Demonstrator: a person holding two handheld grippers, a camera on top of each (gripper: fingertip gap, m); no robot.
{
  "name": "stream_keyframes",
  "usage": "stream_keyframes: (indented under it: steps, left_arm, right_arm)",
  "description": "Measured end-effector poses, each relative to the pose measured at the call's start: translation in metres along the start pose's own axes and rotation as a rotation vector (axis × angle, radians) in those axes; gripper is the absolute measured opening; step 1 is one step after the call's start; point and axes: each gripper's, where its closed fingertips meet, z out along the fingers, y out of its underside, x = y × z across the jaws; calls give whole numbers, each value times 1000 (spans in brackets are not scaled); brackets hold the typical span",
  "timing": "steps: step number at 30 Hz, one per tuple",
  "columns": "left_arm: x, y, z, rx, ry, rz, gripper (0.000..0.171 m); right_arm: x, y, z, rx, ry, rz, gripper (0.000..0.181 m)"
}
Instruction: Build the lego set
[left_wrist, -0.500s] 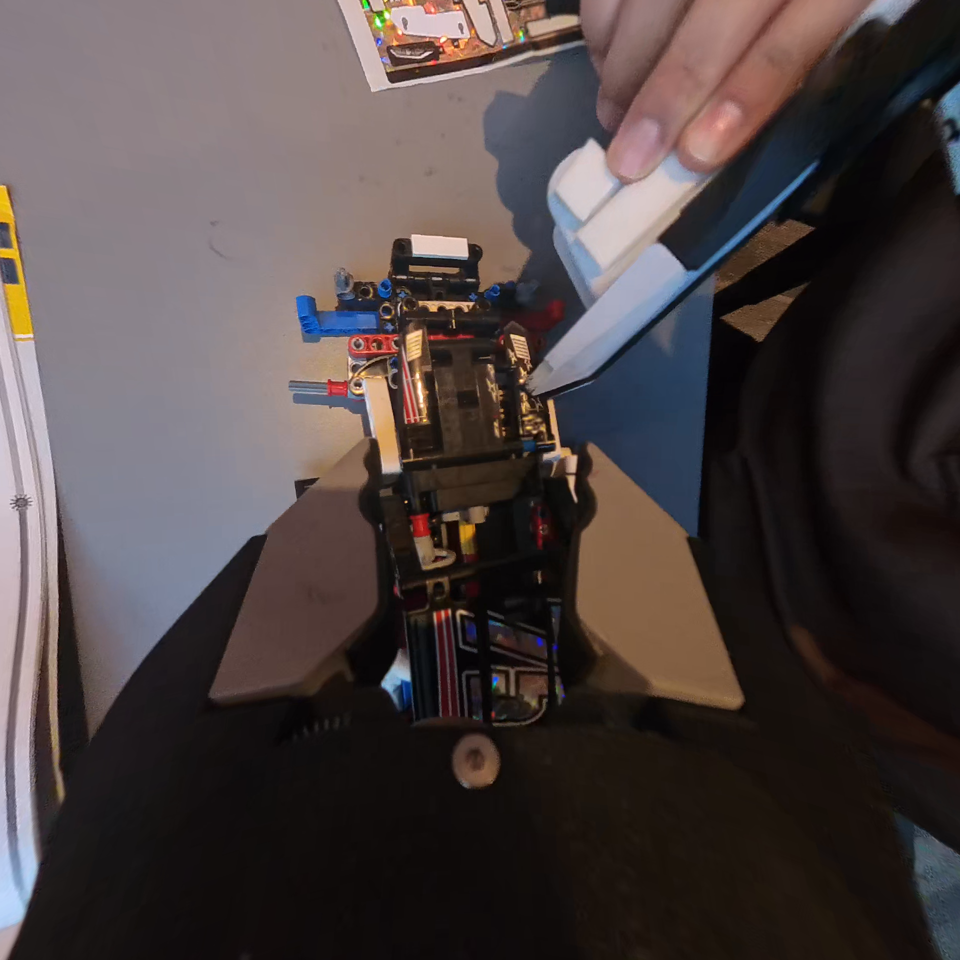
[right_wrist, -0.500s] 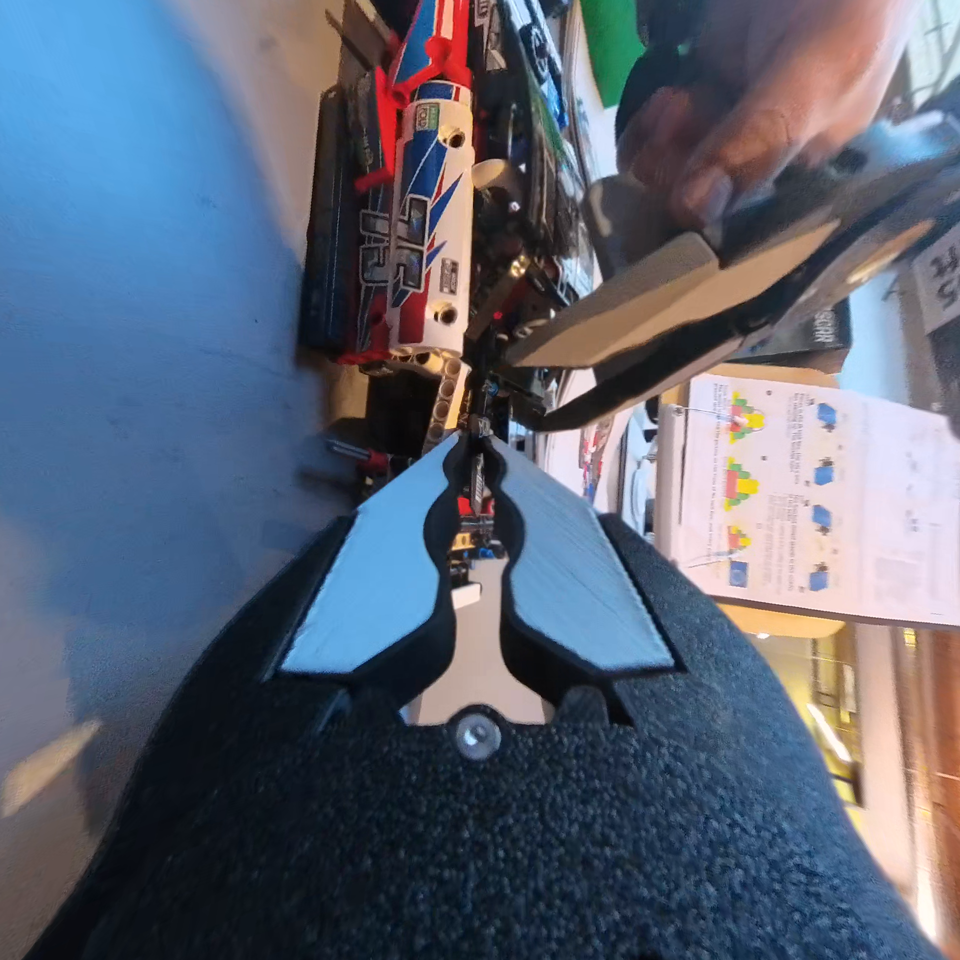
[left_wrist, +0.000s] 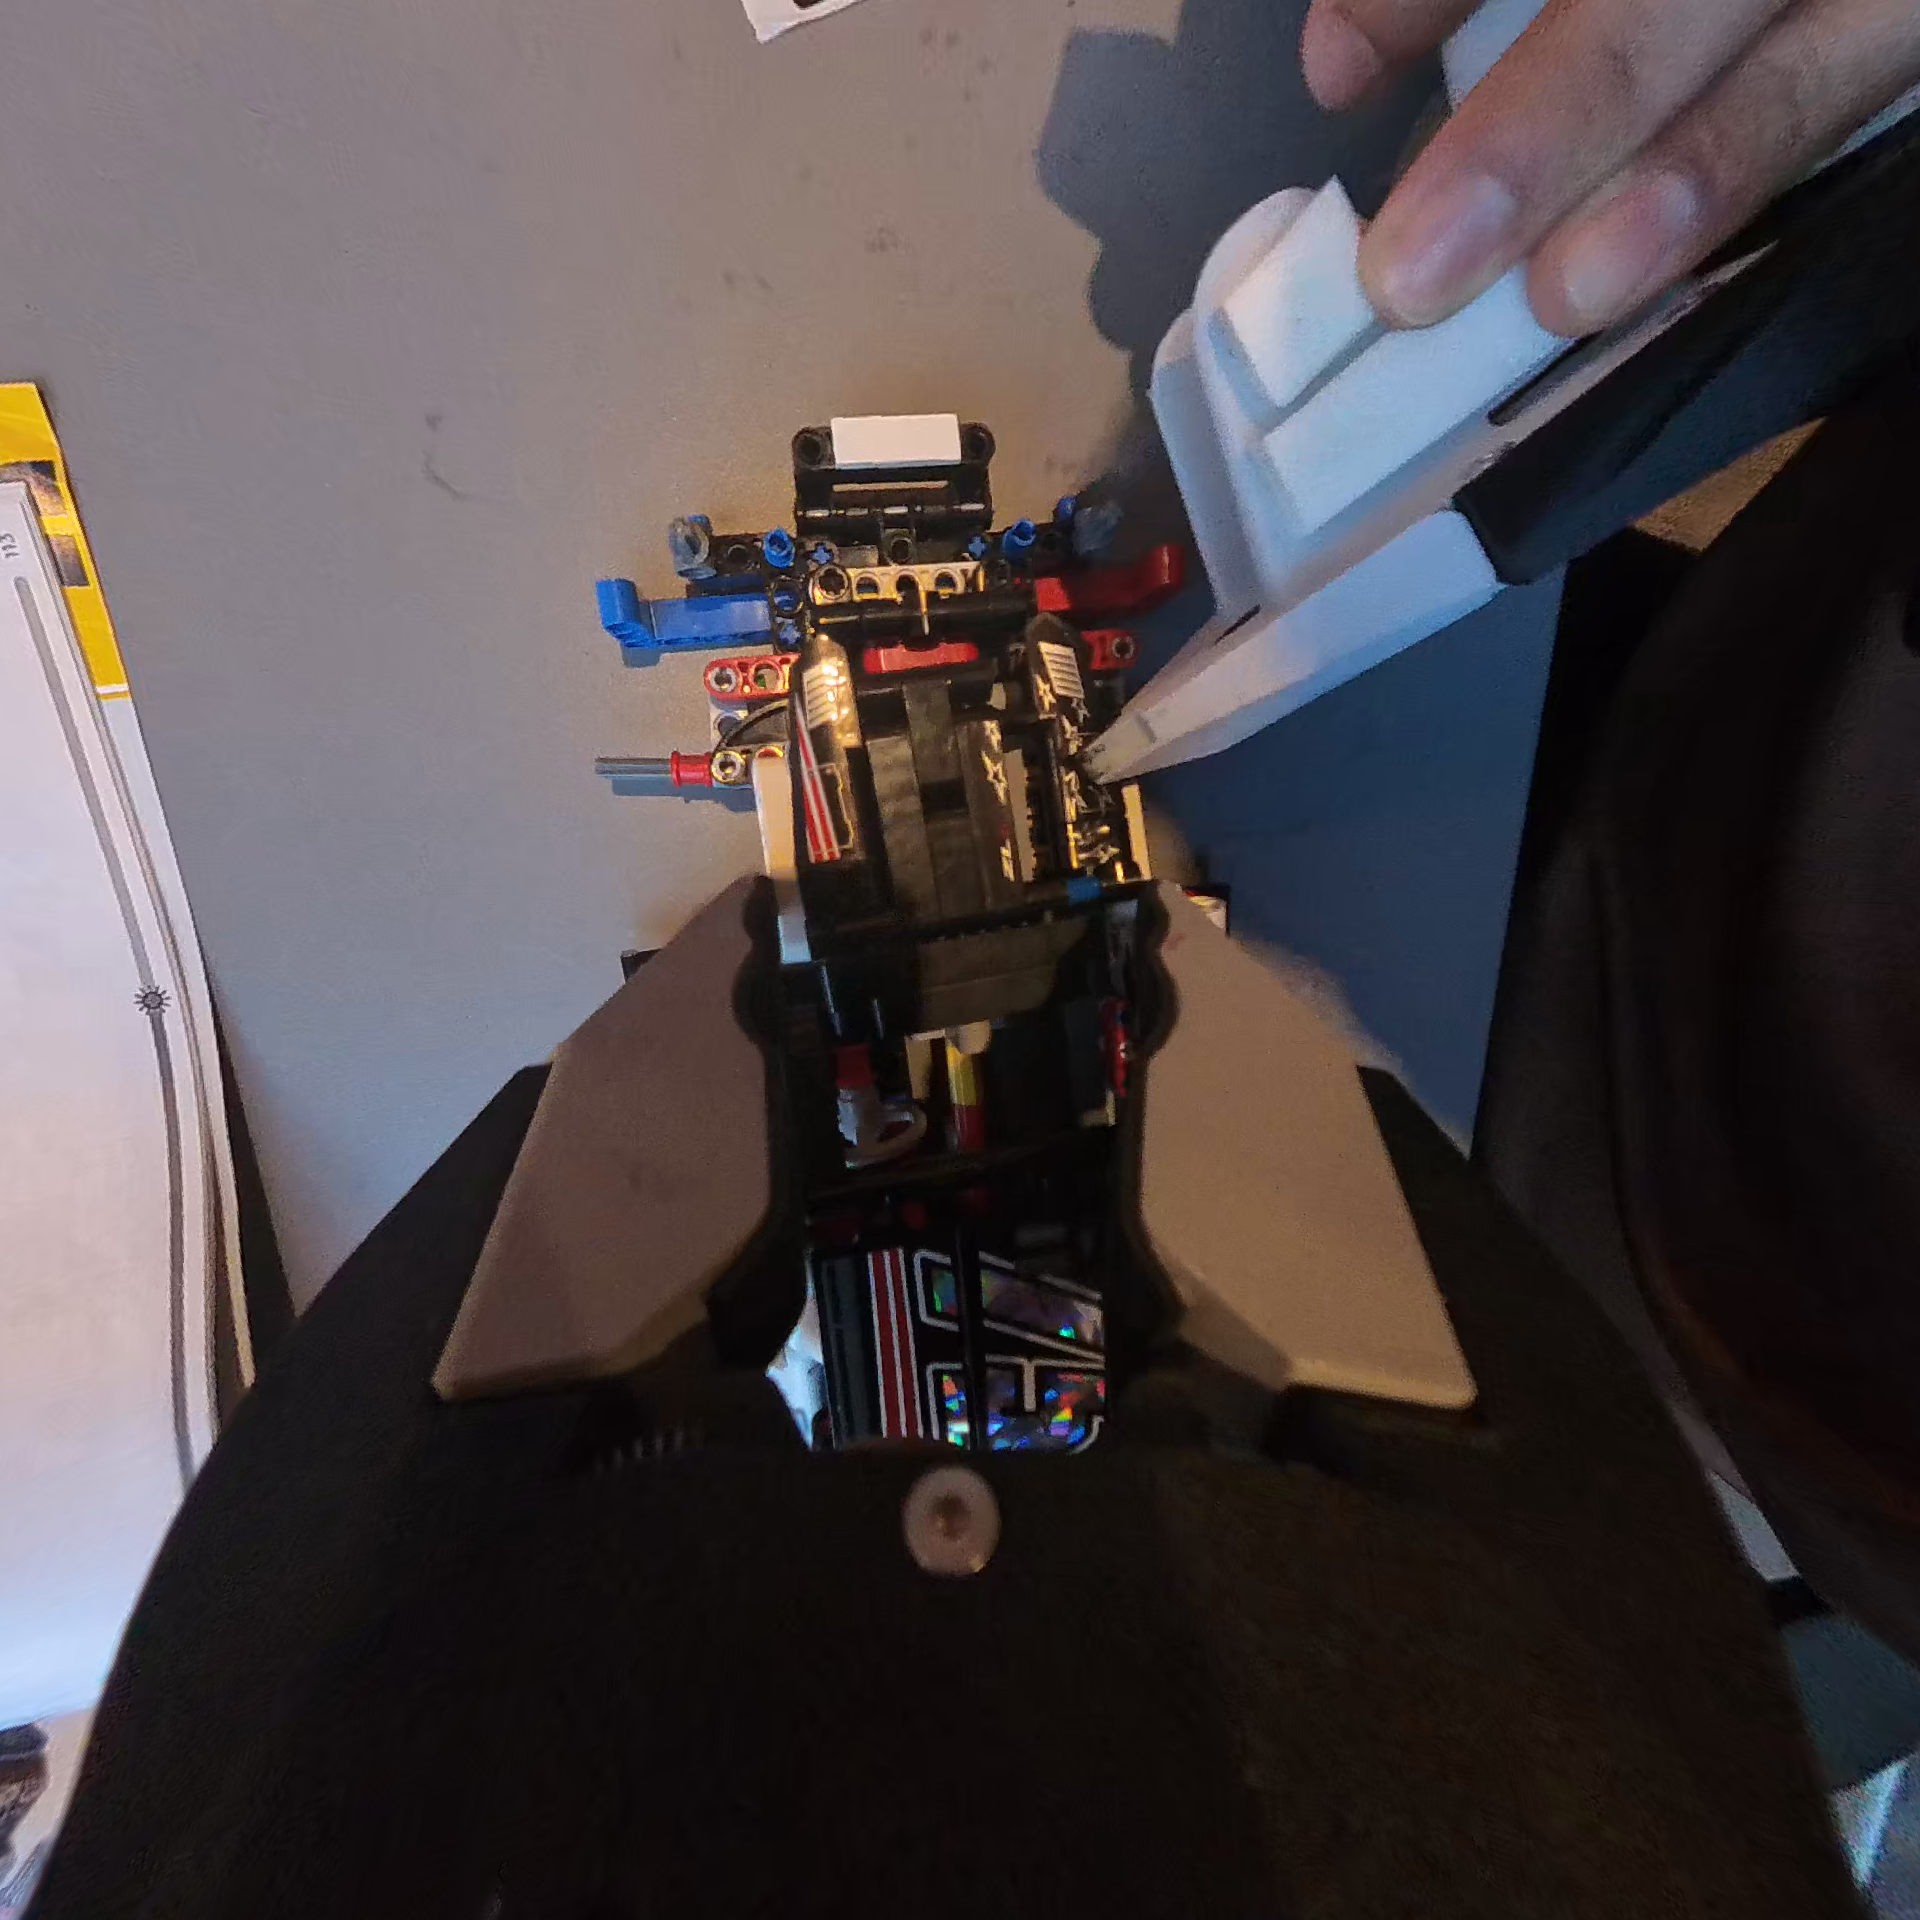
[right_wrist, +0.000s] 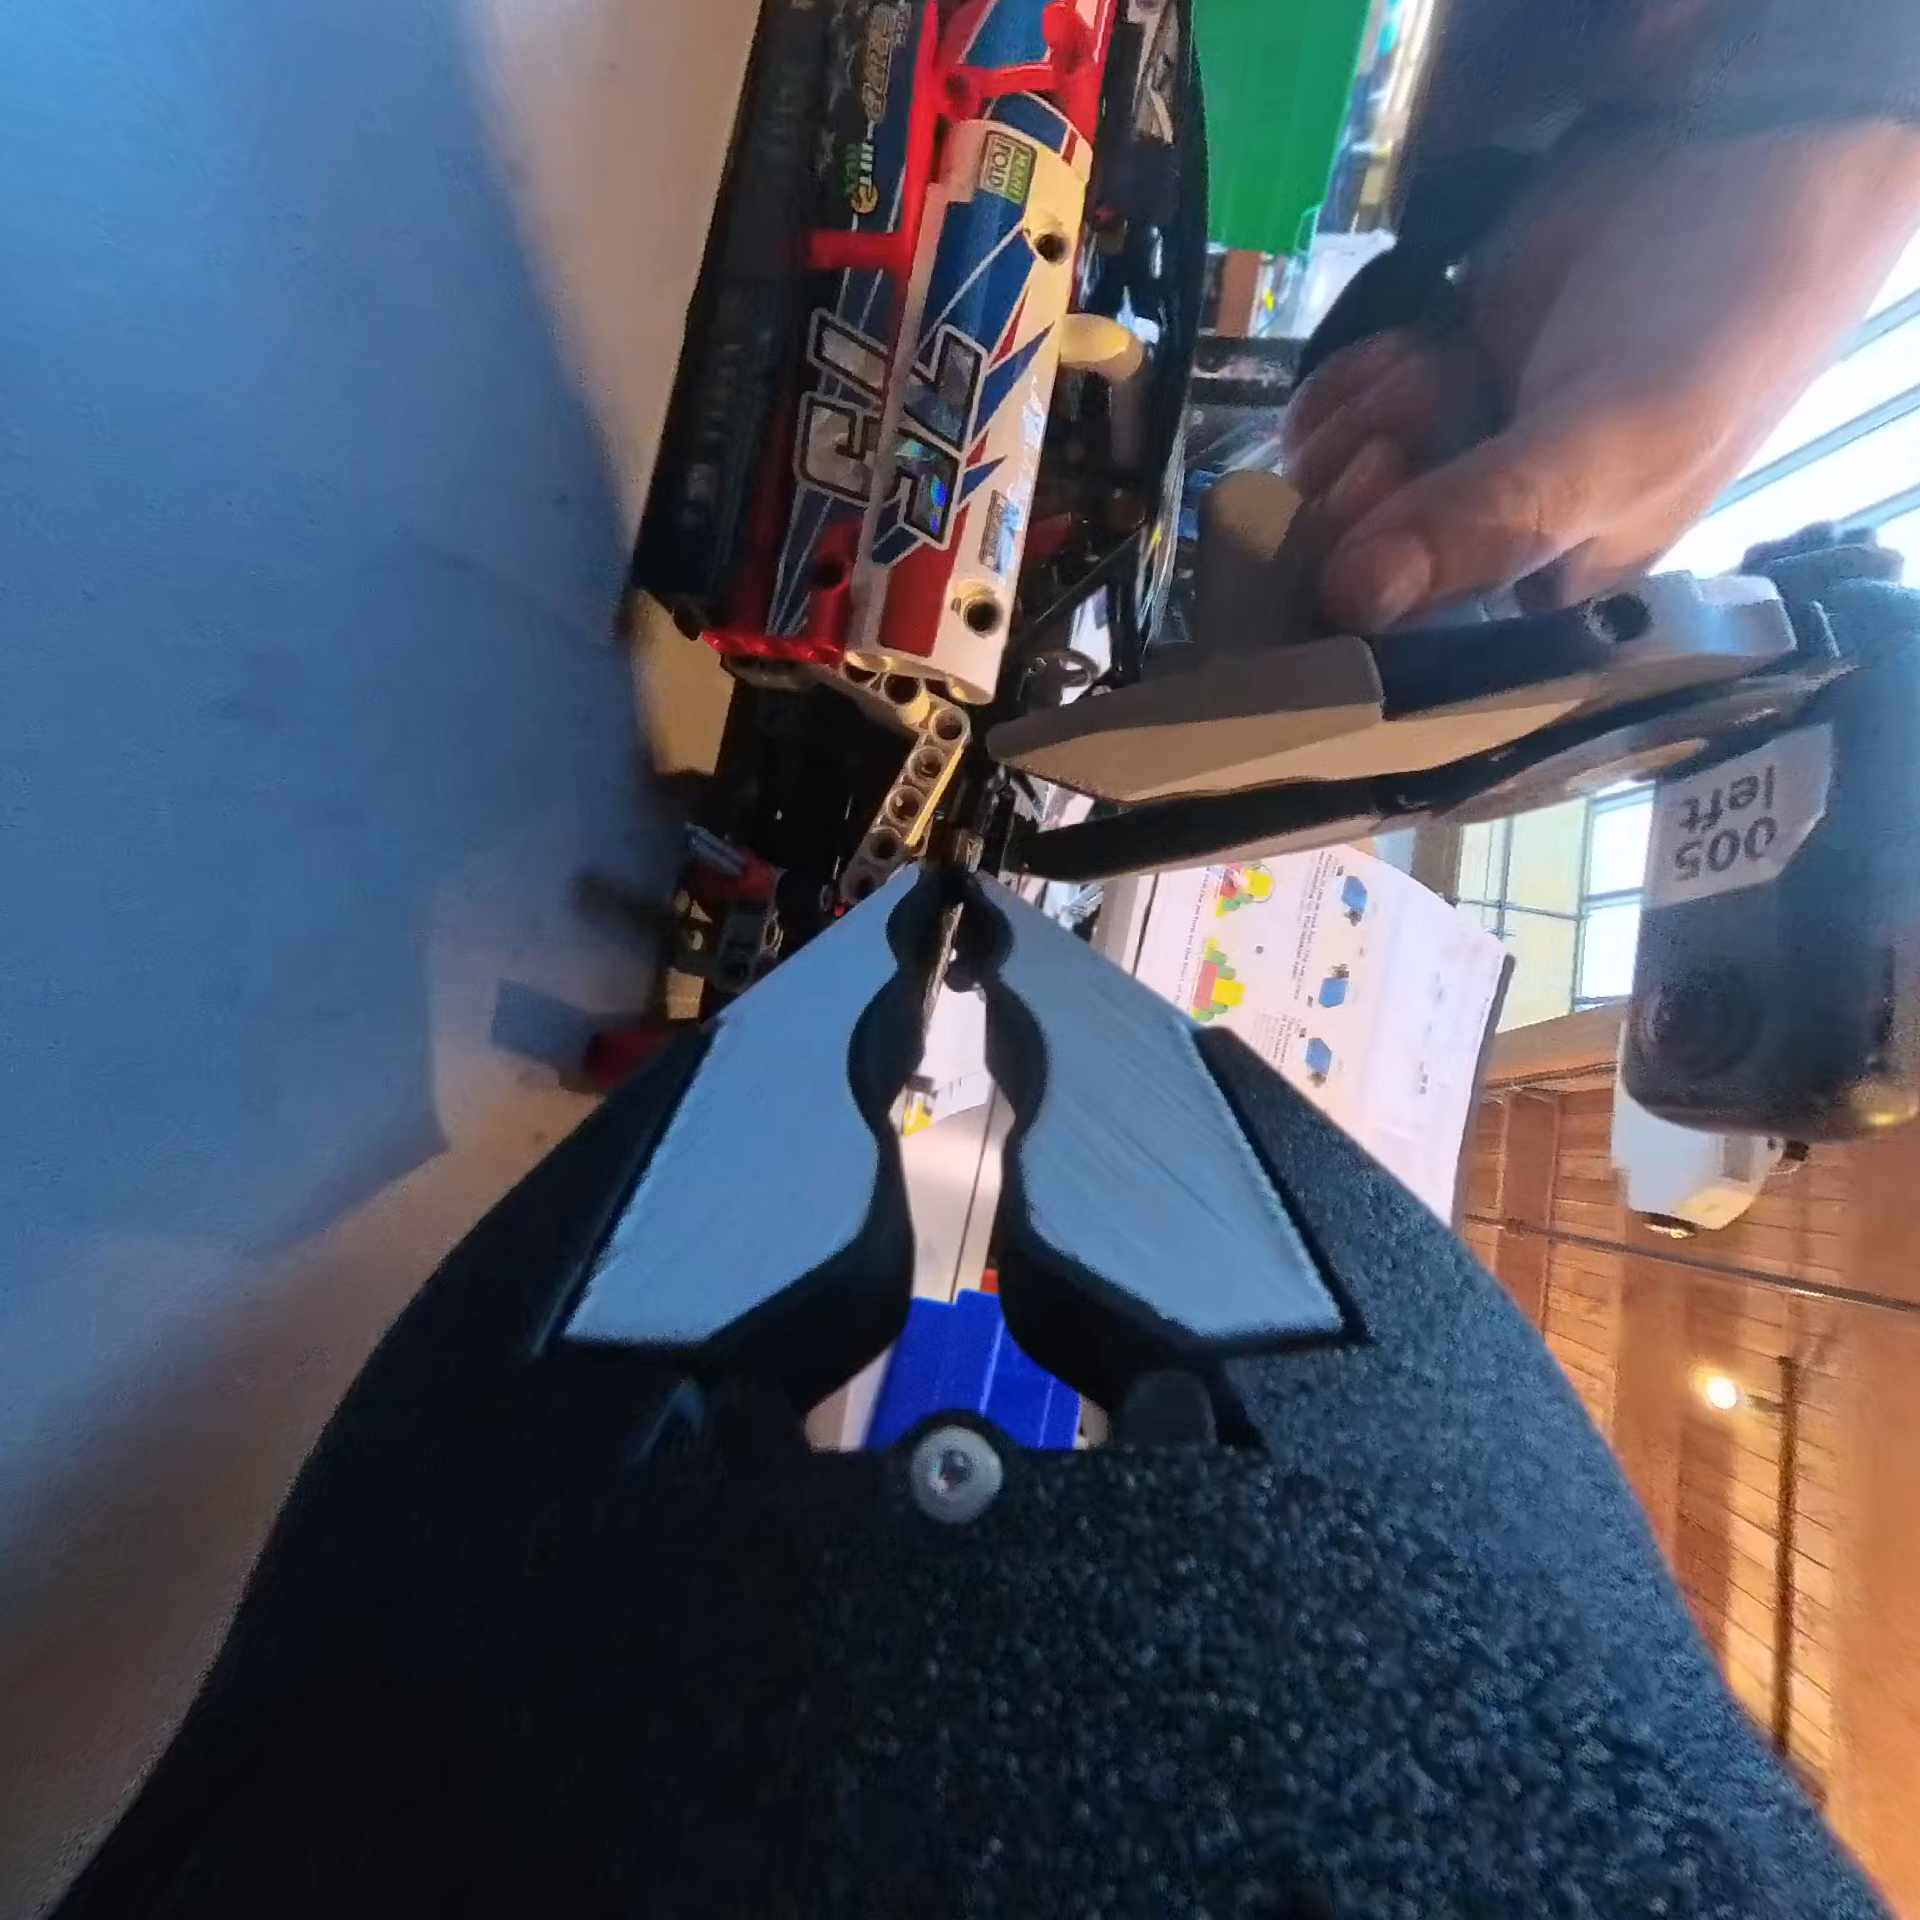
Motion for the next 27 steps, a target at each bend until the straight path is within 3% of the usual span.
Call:
stream_keyframes:
  steps: [6,16,27]
  left_arm:
    - [2,1,1,1,-4,8,63]
    - [2,1,1,-38,31,54,62]
    - [-4,-2,10,-71,-1,71,81]
  right_arm:
    - [0,0,0,-23,3,20,3]
    - [0,-3,-1,14,115,-111,2]
    - [1,1,-1,-13,97,-81,2]
